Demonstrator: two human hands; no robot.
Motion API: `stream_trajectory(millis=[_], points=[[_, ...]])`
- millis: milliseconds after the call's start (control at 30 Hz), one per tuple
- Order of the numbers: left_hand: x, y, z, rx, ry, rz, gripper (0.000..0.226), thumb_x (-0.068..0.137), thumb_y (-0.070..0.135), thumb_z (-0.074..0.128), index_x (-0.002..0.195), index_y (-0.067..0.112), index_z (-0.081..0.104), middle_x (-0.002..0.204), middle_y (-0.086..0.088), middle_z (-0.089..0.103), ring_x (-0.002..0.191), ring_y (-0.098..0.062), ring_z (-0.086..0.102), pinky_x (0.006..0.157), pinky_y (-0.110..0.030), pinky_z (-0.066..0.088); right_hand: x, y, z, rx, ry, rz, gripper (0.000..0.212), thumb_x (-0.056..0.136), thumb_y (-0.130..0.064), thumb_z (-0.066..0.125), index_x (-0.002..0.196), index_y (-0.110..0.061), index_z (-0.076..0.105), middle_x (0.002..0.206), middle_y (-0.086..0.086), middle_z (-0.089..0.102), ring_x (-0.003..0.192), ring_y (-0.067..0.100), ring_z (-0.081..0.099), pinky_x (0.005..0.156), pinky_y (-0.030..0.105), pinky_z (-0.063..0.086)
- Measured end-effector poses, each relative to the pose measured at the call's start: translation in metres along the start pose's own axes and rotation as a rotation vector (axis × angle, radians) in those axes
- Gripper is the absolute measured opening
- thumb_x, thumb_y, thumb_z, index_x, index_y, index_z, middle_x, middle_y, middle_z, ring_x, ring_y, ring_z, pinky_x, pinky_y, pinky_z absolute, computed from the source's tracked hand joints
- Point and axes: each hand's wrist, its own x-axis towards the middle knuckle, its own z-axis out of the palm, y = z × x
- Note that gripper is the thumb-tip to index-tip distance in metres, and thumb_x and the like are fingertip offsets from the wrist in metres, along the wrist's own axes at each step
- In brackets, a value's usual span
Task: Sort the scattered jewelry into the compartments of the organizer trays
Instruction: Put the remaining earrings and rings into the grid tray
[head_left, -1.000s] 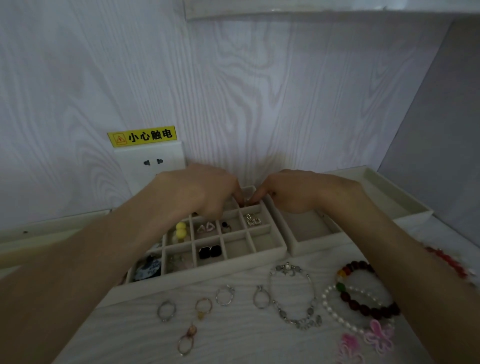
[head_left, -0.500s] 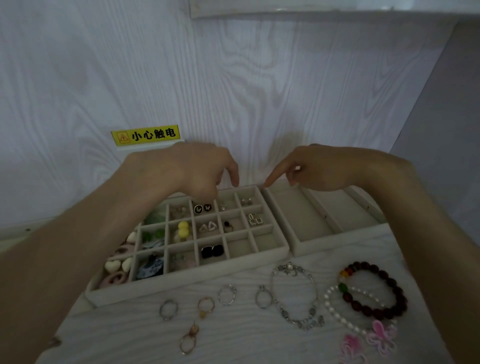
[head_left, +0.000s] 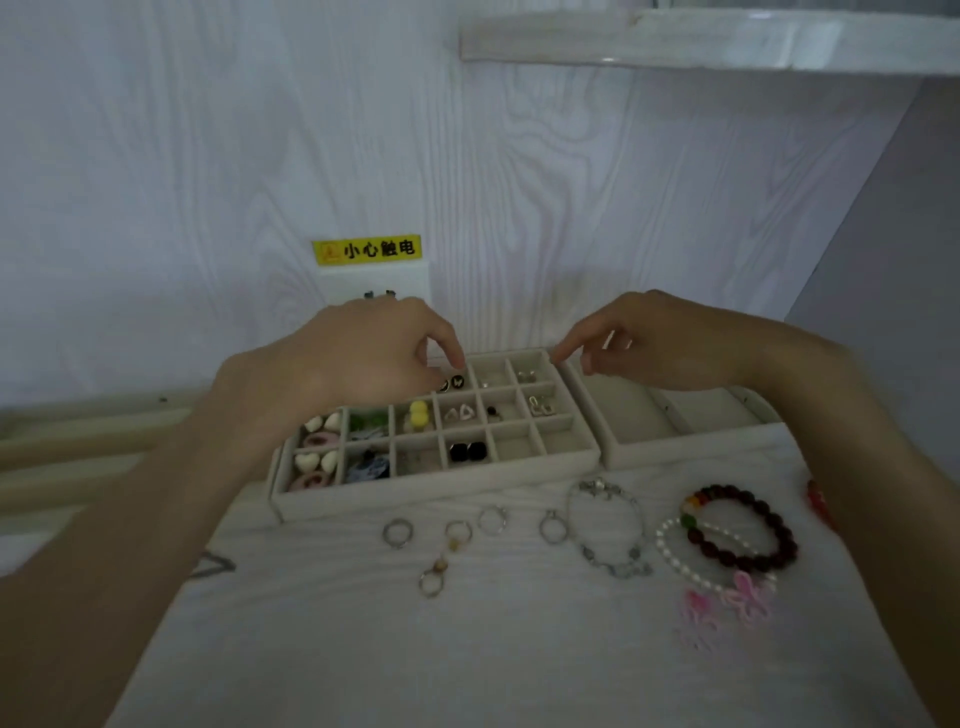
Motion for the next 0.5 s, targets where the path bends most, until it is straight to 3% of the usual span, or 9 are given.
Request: stream_trajectory(millis=[233, 400, 500], points=[[-0.071, 0.007, 0.03, -0.138, 0.387, -0.058, 0.015, 0.087, 0.028, 0.059, 0.093, 0.04, 0.067, 0.057, 0.013, 0.05, 0.052, 0.0, 0.047, 0.05, -0.018, 0.03, -0.051, -0.038, 0.043, 0.071, 0.073, -0.103, 0.016, 0.088, -0.031, 0.06, 0.101, -0.037, 0.069, 0.068, -0.018, 0.059, 0.063, -0.006, 0.055, 0.057, 0.009, 0.039], [-0.094, 0.007, 0.057, -0.23, 0.362, -0.052, 0.011, 0.087, 0.035, 0.06, 0.093, 0.04, 0.068, 0.067, 0.021, 0.057, 0.062, 0.01, 0.053, 0.048, -0.008, 0.028, -0.072, -0.036, 0.062, 0.079, 0.099, -0.066, 0.021, 0.089, -0.023, 0.06, 0.102, -0.036, 0.069, 0.084, -0.015, 0.066, 0.072, -0.001, 0.056, 0.067, 0.016, 0.044], [-0.099, 0.005, 0.071, -0.279, 0.347, -0.05, 0.017, 0.089, 0.032, 0.059, 0.102, 0.038, 0.069, 0.075, 0.023, 0.058, 0.058, 0.009, 0.052, 0.049, -0.008, 0.03, -0.079, -0.028, 0.069, 0.033, 0.117, -0.067, 0.027, 0.092, -0.014, 0.055, 0.107, -0.032, 0.068, 0.098, -0.016, 0.063, 0.081, -0.01, 0.054, 0.072, 0.004, 0.038]])
